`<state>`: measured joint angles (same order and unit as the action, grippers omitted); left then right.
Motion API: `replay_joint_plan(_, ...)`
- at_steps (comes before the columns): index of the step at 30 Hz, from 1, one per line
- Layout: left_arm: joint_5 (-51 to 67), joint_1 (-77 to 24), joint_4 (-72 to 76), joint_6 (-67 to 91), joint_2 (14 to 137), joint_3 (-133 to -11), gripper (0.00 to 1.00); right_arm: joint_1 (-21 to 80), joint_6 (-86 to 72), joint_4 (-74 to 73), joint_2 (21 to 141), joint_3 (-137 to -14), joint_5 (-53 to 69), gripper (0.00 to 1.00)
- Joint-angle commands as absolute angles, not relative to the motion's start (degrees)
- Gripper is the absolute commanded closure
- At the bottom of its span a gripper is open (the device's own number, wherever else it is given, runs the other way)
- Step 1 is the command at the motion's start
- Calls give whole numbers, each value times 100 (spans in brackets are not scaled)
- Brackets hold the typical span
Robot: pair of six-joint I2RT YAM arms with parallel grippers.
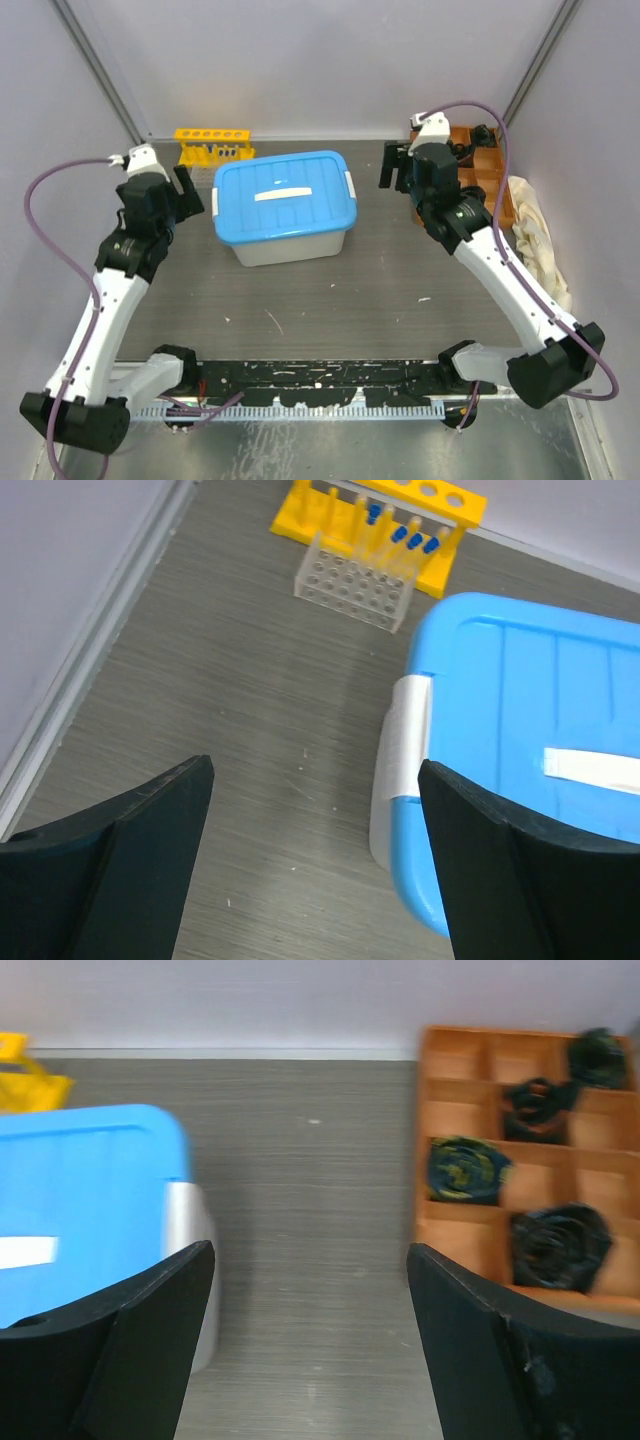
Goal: Organize the chemistry lab equipment
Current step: Reset both arms
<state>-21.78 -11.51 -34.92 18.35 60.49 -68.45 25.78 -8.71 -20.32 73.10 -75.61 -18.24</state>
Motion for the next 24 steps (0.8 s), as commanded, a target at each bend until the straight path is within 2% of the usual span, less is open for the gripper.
replay_joint_plan(1, -3024, -1134, -1598, 1687, 5460, -5545, 10, 2543, -282, -1165, 6771, -6678, -3638, 14)
replay_joint_plan(5, -2979, -1125, -227, 1320, 5265, -4383, 1, 2454, -137, -789, 6474, -5807, -3667, 12)
replay_joint_plan(8, -2371, -1100, 416, 1114, 5318, -3860, 2, 2429, -112, -696, 6397, -5383, -3604, 11)
replay_joint_plan(15, -2395, -1057, 1563, 1108, 5983, -3071, 2, 2309, -416, -173, 5893, -4520, -3409, 10)
replay_joint_plan(19, -2736, -1063, 1839, 740, 6499, -3119, 2, 2210, -440, 446, 5325, -3891, -2821, 10)
replay_joint_plan(24, -2848, -968, 2474, 557, 7138, -2958, 2, 2208, -441, 635, 5125, -3595, -2710, 10)
